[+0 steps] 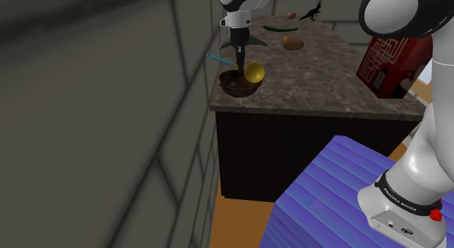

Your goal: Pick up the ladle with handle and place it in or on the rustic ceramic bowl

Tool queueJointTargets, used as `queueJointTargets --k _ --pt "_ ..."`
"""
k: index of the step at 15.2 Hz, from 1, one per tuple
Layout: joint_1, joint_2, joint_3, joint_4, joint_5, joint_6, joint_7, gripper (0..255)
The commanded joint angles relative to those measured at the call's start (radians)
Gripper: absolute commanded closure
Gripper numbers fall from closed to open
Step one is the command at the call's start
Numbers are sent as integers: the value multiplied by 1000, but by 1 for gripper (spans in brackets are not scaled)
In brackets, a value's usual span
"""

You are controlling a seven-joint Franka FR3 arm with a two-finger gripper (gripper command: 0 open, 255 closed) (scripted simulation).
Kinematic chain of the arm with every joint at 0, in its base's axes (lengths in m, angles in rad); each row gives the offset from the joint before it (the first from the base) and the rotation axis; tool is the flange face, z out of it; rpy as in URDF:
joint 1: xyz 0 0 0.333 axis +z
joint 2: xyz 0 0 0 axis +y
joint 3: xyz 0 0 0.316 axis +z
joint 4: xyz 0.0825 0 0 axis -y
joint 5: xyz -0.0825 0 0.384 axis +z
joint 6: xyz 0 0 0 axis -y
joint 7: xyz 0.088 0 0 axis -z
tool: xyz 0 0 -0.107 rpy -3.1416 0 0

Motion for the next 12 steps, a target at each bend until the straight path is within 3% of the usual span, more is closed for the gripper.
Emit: queueJointTargets --k 1,5,9,12 --pt "0 0 0 0 0 0 0 0" --pt "0 0 0 0 0 0 0 0" --pt "-33 34 -1 180 7 -145 7 0" --pt "-33 34 -1 180 7 -145 7 0"
